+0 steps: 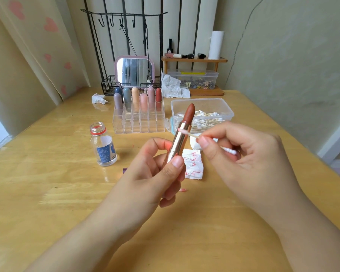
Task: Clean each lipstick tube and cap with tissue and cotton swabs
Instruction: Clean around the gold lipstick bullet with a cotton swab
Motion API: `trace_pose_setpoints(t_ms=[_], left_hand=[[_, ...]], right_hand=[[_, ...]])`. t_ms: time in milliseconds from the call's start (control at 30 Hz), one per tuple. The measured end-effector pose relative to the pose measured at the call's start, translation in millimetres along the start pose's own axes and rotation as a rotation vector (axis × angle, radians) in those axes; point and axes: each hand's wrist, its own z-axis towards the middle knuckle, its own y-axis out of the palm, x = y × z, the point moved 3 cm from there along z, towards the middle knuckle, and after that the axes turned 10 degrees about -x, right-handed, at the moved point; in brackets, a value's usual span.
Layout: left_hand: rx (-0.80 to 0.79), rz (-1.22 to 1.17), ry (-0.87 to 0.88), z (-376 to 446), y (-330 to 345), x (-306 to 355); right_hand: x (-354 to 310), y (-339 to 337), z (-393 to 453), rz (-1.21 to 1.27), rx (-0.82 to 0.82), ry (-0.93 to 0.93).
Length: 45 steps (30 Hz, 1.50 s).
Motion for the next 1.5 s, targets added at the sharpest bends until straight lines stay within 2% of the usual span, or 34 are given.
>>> trace_pose_setpoints(t_ms=[767,1000,1167,1367,1500], left_hand=[[0.019,0.042,0.004,0.3,-0.3,0.9],[0.087,0.228,0.040,-0.6,0.6,1.3],[0.183,0.306,0.087,-1.8,2.9,4.8],[0.225,0.339,0.089,-2.5,1.6,6.5],[0.214,0.293,0.098,-1.5,5.4,7.8]], right_hand=[[-0.8,-0.6,-0.1,0.049,0.044,0.045],[-3.1,3.6,-0.5,-0.021,0.024,0.039],[-10.5,8.7,-2.4,0.009,-0.070,-0.015],[-5.0,0.7,-0.2,-0.075,0.058,0.011],[-10.0,7.8,-1.2,-0.021,-0.047,-0.032]])
